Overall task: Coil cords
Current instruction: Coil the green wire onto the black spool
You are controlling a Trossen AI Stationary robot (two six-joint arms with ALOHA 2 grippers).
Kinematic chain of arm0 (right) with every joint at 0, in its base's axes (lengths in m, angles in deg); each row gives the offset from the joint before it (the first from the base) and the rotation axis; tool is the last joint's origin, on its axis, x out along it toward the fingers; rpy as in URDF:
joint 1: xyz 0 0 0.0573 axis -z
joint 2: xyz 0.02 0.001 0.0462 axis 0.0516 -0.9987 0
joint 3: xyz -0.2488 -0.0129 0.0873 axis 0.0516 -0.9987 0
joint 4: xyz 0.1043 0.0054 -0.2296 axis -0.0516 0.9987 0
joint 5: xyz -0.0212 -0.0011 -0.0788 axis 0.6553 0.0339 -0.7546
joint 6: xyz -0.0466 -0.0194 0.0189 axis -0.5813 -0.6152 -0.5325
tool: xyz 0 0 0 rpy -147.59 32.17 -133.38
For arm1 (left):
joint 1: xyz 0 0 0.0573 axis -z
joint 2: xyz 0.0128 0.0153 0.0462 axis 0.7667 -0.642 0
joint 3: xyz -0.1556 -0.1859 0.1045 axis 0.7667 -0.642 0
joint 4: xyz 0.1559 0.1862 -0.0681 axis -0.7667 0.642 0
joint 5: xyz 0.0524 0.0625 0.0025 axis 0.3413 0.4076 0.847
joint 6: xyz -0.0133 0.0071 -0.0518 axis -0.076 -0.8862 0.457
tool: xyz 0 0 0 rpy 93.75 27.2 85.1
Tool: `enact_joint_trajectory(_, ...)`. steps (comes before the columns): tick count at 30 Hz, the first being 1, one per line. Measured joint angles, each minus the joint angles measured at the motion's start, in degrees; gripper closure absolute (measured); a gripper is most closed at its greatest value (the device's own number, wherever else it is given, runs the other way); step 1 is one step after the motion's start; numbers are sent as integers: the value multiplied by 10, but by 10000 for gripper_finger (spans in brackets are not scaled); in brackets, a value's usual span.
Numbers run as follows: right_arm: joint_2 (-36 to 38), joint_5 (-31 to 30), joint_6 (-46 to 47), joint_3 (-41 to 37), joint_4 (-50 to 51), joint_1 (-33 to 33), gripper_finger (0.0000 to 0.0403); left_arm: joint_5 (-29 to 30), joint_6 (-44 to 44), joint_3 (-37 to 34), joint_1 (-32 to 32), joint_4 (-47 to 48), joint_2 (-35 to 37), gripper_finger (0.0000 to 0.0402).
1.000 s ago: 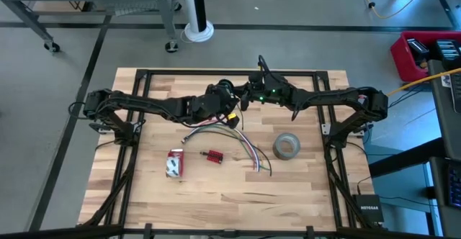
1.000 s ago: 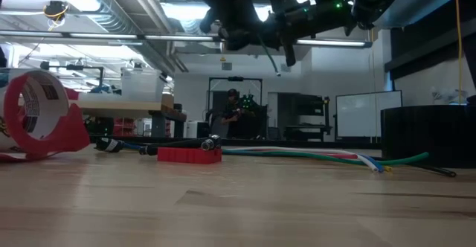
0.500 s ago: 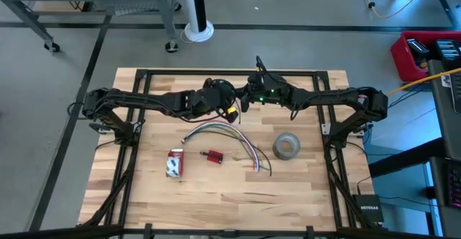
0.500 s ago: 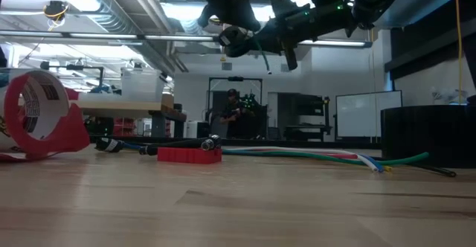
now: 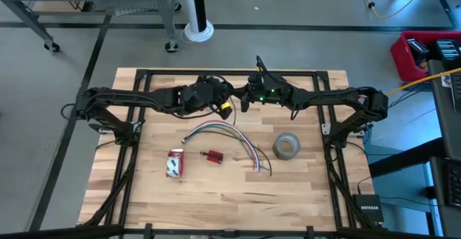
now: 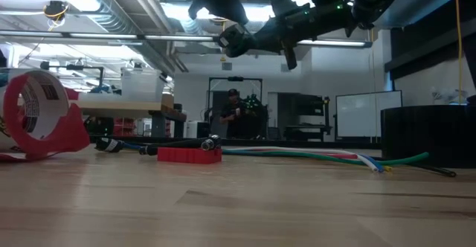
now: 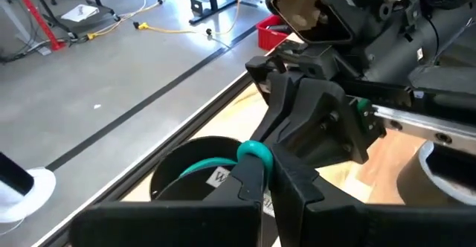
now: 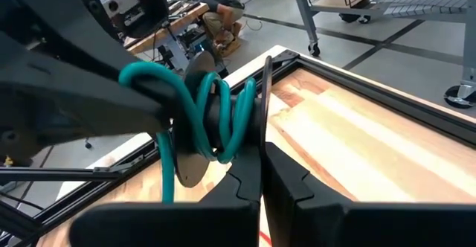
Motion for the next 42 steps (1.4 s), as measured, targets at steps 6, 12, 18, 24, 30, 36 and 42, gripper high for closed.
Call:
enact_joint_trajectory(6, 0, 1, 0, 0, 1, 0, 401, -8, 11, 0, 2, 13, 7, 401)
enact_joint_trajectory(12, -1, 6, -7, -1, 11, 0, 401, -8, 10, 0, 1, 51, 8, 401)
enact_joint_trajectory(18, -1, 7, -9, -1, 9, 0, 401, -7, -6, 0, 1, 61, 15, 401)
enact_joint_trajectory(24, 0, 14, -9, 0, 3, -1, 401, -8, -17, 0, 0, 85, 35, 401)
enact_joint_trajectory(30, 0, 37, -10, 0, 0, -1, 401, -10, -17, -1, 0, 120, 53, 398)
enact_joint_trajectory(36, 0, 41, -10, 0, -1, -1, 401, -10, -32, -1, 0, 132, 55, 399)
enact_joint_trajectory(42, 0, 41, -10, 0, -1, 0, 401, -8, -33, -1, 1, 133, 55, 395)
